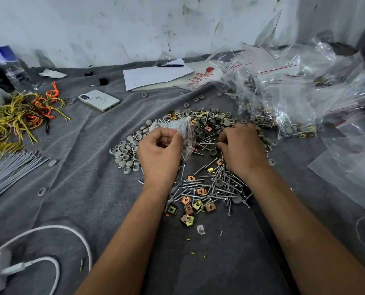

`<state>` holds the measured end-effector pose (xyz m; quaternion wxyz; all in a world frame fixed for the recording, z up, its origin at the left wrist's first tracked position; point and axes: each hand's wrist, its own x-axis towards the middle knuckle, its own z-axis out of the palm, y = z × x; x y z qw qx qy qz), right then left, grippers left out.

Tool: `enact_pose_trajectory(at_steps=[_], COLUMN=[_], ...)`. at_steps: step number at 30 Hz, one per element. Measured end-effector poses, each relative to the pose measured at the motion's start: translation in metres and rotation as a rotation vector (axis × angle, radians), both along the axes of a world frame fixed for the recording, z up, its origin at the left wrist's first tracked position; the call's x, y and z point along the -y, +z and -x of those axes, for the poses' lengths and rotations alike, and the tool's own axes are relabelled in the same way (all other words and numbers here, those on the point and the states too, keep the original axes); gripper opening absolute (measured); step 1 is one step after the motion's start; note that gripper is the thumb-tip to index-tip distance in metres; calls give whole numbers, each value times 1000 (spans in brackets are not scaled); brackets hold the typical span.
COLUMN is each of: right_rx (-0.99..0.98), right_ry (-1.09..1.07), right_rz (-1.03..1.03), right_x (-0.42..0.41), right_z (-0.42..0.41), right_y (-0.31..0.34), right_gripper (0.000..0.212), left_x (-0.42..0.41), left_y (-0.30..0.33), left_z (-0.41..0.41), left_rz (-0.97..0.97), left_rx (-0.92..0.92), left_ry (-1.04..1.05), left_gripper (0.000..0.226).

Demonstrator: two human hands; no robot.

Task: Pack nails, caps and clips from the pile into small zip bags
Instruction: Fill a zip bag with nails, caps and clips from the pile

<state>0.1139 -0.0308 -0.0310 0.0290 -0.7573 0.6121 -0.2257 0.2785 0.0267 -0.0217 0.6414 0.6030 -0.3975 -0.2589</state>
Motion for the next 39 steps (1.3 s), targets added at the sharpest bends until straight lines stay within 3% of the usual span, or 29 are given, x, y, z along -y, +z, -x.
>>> enact_pose_trajectory(at_steps=[2,5,7,12,19,27,32,36,39], right_rx=[85,421,544,410,262,326,285,460,238], right_ry=[46,157,261,508,424,434,425,449,581], right_rz=[51,157,222,277,218,184,132,144,10], right_x=[-2,-7,-12,-23,-20,-21,-18,-18,-19], right_z=[1,2,0,-13,-14,-17,-16,-11,-10], right_y=[0,9,17,17,11,11,8,13,12], right_gripper=[12,8,10,16,19,13,20,24,22], left_x=[1,2,2,2,2,3,7,11,11], left_y=[-1,-2,-2,-4,-5,-5,-4,-4,-4], left_z=[0,-1,0,2,3,2,-8,-15,-16], left_rz=[3,3,2,8,19,35,64,73,59], left_rx=[0,-2,3,44,59,23,-47,-113,-110], left_ry=[1,-5,-19,-102,-161,-132,-47,52,62], left_gripper=[8,9,9,7,15,9,13,19,19])
